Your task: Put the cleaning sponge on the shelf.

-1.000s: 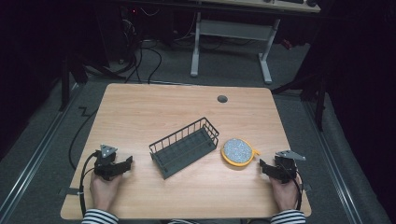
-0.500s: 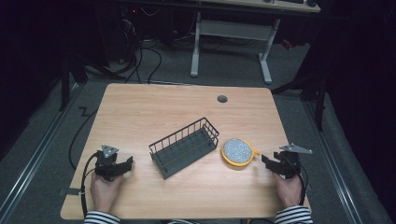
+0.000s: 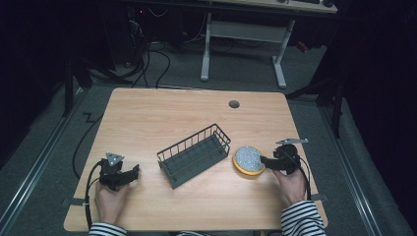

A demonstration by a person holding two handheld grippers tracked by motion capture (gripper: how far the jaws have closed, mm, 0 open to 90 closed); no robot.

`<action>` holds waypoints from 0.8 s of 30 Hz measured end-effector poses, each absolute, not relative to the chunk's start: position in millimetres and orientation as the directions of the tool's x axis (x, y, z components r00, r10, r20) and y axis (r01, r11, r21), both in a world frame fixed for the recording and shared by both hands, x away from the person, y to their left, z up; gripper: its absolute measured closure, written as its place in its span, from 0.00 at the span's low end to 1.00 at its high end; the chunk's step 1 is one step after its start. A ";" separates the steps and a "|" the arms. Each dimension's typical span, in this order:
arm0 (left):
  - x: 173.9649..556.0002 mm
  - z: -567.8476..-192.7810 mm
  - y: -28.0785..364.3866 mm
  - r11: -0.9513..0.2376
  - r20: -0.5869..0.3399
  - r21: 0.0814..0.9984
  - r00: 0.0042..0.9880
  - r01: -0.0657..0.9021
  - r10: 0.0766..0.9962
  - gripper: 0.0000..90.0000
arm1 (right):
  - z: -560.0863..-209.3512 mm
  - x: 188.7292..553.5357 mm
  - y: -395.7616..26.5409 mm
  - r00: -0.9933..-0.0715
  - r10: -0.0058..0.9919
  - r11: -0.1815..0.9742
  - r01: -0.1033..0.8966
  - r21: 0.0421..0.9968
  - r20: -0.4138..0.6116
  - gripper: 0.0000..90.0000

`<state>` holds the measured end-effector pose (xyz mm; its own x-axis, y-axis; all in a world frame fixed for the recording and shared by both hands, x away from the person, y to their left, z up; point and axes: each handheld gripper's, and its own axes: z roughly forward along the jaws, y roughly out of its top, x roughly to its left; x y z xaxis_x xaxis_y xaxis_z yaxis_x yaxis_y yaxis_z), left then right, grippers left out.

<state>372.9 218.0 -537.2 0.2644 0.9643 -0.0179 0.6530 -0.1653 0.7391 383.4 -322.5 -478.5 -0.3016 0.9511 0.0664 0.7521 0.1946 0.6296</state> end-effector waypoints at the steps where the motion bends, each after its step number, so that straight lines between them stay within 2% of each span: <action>1: 372.9 -537.2 218.0 -0.166 -0.018 0.739 0.264 0.653 0.964 0.28 | -478.1 386.3 -320.8 -0.304 0.950 0.195 0.756 0.625 0.071 0.40; 12: 372.9 -537.2 218.0 -0.166 -0.018 0.739 0.265 0.653 0.964 0.28 | -483.2 413.5 -314.2 -0.293 0.949 0.173 0.793 0.584 0.116 0.37; 24: 372.9 -537.2 218.0 -0.166 -0.018 0.739 0.265 0.653 0.964 0.28 | -495.6 425.4 -317.8 -0.268 0.945 0.130 0.833 0.538 0.186 0.34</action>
